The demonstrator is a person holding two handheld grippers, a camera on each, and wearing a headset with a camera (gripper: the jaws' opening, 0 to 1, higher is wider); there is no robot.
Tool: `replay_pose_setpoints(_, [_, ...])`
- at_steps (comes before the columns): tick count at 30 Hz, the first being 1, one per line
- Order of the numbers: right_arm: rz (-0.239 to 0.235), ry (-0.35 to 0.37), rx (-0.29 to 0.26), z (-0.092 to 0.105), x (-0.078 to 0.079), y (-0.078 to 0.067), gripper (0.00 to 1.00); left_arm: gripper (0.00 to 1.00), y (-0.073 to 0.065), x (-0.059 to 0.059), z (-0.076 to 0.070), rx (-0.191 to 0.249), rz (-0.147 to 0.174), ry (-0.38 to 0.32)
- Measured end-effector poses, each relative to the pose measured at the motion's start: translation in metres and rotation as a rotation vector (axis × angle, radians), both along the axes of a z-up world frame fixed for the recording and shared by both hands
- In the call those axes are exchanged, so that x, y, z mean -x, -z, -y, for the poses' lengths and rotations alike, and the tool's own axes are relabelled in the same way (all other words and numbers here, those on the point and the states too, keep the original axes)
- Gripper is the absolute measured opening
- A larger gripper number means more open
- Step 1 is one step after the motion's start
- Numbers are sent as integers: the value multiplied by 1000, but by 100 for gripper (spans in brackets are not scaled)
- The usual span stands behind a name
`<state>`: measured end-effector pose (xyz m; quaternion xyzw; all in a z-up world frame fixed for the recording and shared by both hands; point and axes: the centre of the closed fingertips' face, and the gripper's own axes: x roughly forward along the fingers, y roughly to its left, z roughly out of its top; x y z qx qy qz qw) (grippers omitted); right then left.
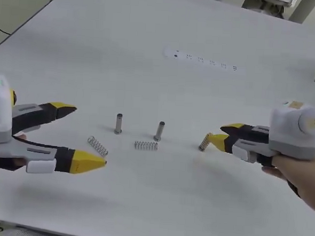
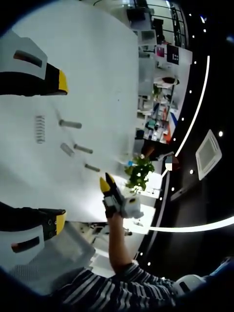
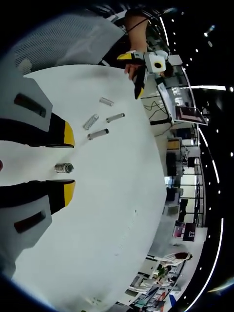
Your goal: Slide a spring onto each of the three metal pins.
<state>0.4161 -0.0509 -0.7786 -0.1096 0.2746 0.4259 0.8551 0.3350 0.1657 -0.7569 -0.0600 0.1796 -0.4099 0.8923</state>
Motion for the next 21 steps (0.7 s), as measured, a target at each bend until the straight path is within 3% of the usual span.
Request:
replay_pose_setpoints(10, [-22,10,-23,2,13,3,24,93,-2,1,2,-2,4,6])
replay_pose_setpoints(21, [-24,-37,3,0,18,5,24,93,-2,1,0,-10,2,7])
